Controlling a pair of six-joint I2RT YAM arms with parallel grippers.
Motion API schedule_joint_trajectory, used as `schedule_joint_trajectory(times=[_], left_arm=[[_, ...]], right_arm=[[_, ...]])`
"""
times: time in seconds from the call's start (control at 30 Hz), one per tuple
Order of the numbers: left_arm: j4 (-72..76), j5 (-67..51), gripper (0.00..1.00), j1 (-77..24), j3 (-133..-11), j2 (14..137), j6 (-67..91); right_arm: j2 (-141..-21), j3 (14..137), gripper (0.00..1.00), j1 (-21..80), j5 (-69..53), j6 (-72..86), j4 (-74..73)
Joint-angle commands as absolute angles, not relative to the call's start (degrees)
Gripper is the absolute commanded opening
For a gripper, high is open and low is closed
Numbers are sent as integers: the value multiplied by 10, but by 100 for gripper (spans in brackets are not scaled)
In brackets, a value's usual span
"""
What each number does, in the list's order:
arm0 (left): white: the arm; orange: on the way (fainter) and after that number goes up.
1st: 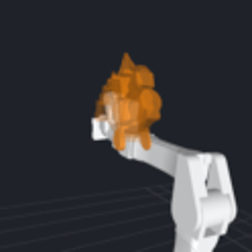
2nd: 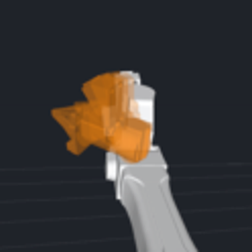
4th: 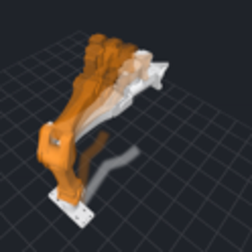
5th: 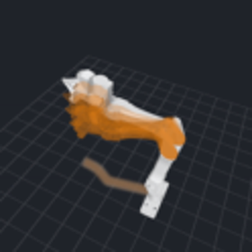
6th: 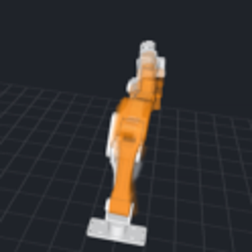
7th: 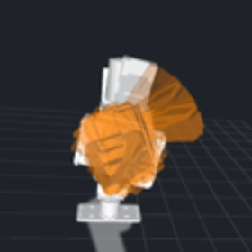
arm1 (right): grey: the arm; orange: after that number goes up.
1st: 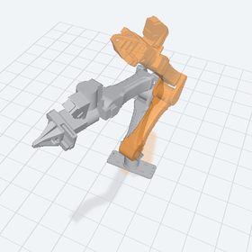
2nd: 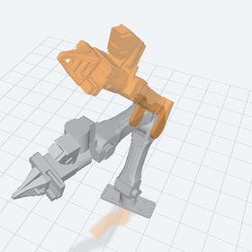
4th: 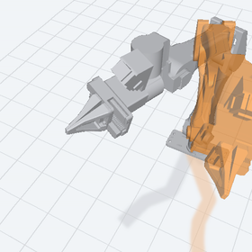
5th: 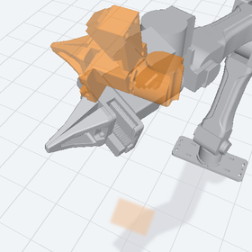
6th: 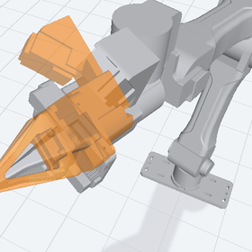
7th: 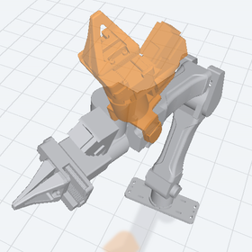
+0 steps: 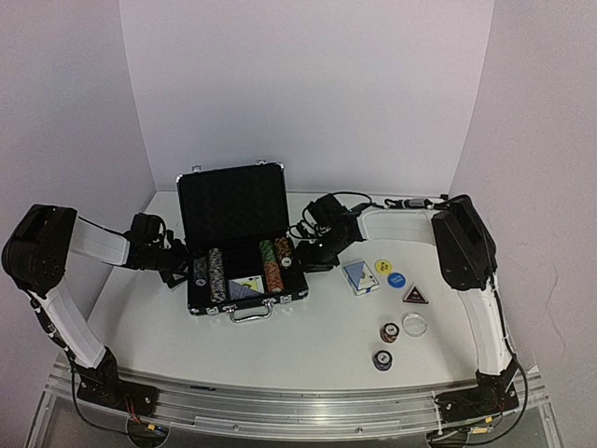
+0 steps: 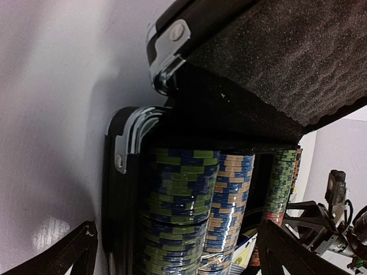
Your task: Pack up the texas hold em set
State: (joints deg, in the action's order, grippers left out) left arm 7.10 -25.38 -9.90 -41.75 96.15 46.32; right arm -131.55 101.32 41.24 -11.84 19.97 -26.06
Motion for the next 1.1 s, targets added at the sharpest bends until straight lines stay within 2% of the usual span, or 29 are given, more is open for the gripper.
schedule_joint_trajectory(times=[0.0, 0.13, 0.17, 0.63, 1.07], left_arm=[[92, -262, 96, -111, -445, 971, 452], [106, -266, 96, -128, -446, 978, 457], [112, -269, 96, -133, -446, 982, 459], [210, -294, 96, -243, -441, 1034, 525], [203, -250, 97, -316, -470, 1048, 544]], right_arm=[[-1339, 1038, 30, 423, -120, 204, -262], [-1328, 1020, 3, 428, -106, 219, -261], [-1319, 1010, 0, 429, -99, 221, -261], [-1167, 815, 0, 431, 18, 260, -258], [-1081, 700, 0, 431, 34, 275, -257]])
